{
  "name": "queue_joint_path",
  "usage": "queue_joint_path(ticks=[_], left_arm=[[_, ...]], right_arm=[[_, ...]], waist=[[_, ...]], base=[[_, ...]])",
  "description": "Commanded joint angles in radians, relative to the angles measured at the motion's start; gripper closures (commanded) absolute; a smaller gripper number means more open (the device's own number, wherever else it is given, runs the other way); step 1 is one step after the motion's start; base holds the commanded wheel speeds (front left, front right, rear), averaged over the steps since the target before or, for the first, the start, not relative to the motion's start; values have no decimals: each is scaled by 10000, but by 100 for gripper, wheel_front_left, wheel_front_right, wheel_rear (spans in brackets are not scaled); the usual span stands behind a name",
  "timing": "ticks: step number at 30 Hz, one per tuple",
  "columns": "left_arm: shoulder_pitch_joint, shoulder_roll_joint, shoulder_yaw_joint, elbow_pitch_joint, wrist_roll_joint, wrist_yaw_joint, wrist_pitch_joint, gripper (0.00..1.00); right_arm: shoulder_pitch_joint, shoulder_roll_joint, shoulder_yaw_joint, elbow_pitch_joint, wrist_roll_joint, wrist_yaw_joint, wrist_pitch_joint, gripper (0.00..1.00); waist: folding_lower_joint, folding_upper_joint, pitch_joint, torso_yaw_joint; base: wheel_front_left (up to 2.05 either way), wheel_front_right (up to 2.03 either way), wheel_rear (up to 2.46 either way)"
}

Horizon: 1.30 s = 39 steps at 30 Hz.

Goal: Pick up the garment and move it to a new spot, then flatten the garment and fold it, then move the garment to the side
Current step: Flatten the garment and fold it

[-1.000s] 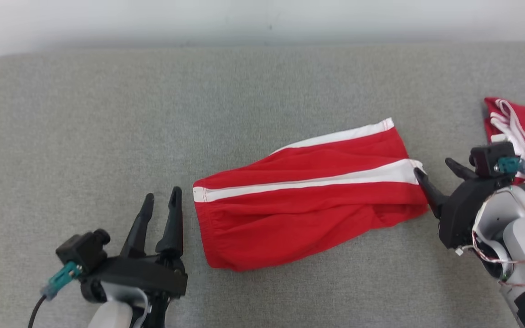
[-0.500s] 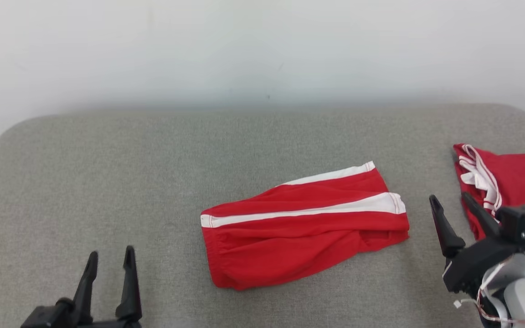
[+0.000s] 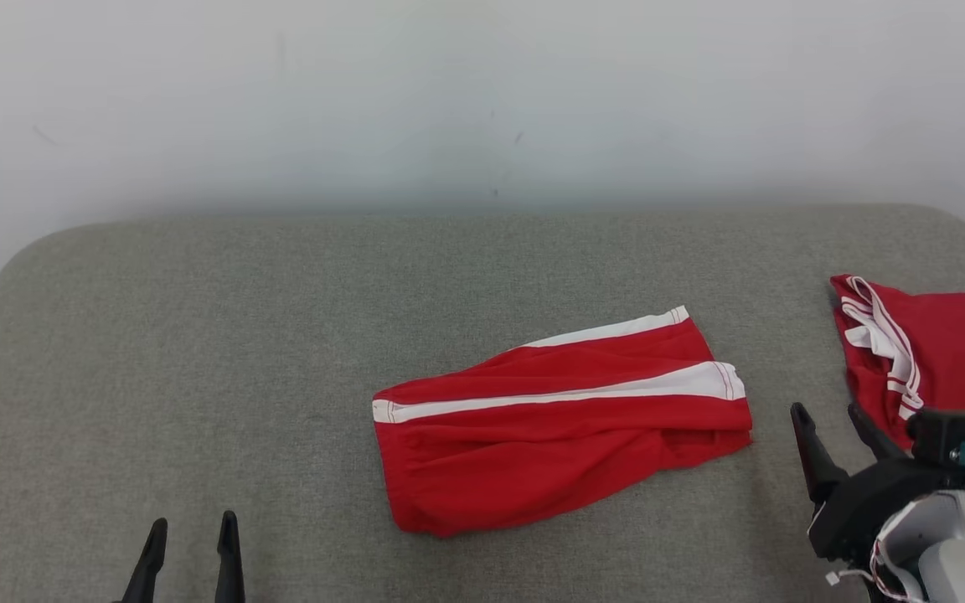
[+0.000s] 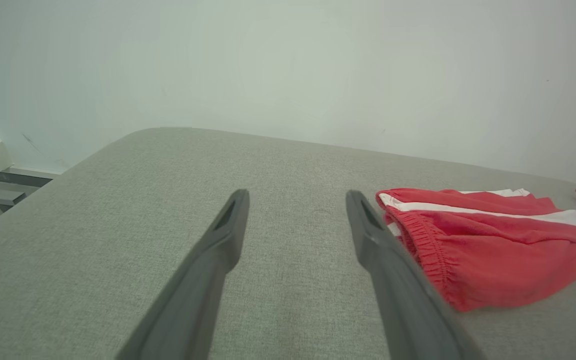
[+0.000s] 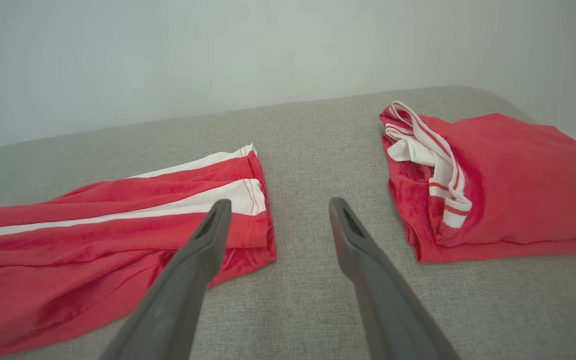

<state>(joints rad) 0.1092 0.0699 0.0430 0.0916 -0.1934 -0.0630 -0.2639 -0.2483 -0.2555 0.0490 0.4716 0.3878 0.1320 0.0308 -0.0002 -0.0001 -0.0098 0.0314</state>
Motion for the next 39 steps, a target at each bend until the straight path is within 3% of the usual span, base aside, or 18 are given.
queue_joint_path(ticks=[1, 16, 28, 29, 31, 39], left_arm=[[18, -16, 15, -29, 40, -50, 3, 0], [-2123, -131, -606, 317, 233, -309, 2, 0], [-2736, -179, -753, 520, 142, -244, 2, 0], [-2744, -180, -750, 524, 137, -227, 2, 0], [-2775, -186, -742, 532, 131, -189, 2, 0], [-2756, -186, -661, 650, 117, -183, 2, 0]], right_arm=[[-211, 28, -13, 40, 107, -26, 90, 0], [-3752, 23, -598, 3100, -403, -27, 2774, 0], [-4634, 303, -421, 5018, -868, -7, 3816, 0], [-4659, 317, -356, 5100, -896, 0, 3858, 58], [-4714, 355, -261, 5217, -893, 0, 3889, 100], [-4890, -91, -236, 5205, -1264, -34, 3277, 100]], waist=[[2, 1, 100, 91], [2, 1, 1832, 1106], [2, 1, 2484, 1520], [2, 1, 2496, 1519], [2, 1, 2506, 1495], [2, 1, 2275, 1186]], base=[[0, 0, 0], [0, 0, 0], [0, 0, 0], [0, 0, 0], [0, 0, 0], [0, 0, 0]])
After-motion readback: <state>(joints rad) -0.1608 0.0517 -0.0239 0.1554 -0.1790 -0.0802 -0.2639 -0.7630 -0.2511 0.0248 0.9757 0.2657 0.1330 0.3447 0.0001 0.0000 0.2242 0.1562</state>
